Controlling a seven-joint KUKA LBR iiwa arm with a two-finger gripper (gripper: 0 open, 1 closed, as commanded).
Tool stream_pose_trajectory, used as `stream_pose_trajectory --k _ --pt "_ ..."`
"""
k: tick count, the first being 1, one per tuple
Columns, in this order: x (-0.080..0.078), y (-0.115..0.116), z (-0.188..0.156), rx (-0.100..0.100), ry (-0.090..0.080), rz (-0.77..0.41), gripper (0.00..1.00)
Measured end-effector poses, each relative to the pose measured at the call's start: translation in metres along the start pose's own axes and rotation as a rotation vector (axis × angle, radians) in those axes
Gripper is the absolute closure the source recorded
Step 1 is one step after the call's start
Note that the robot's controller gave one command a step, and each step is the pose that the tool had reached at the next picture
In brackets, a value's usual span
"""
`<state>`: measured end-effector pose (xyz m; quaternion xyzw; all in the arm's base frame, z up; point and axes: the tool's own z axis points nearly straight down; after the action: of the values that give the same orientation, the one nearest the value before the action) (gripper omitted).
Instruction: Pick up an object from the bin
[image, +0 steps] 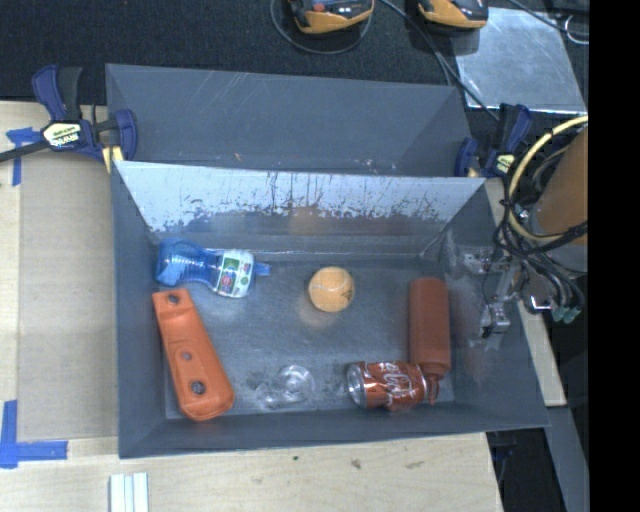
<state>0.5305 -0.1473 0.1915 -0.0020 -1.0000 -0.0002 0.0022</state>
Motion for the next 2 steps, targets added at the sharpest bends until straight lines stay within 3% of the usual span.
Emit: stream_pose_trajectory --k 1,2 --pt "-0.002 0.001 -0.005 0.002 -0.008 -0.004 0.00" --pt "-0.028 0.047 0.100 0.000 -0.004 -0.105 0.00"
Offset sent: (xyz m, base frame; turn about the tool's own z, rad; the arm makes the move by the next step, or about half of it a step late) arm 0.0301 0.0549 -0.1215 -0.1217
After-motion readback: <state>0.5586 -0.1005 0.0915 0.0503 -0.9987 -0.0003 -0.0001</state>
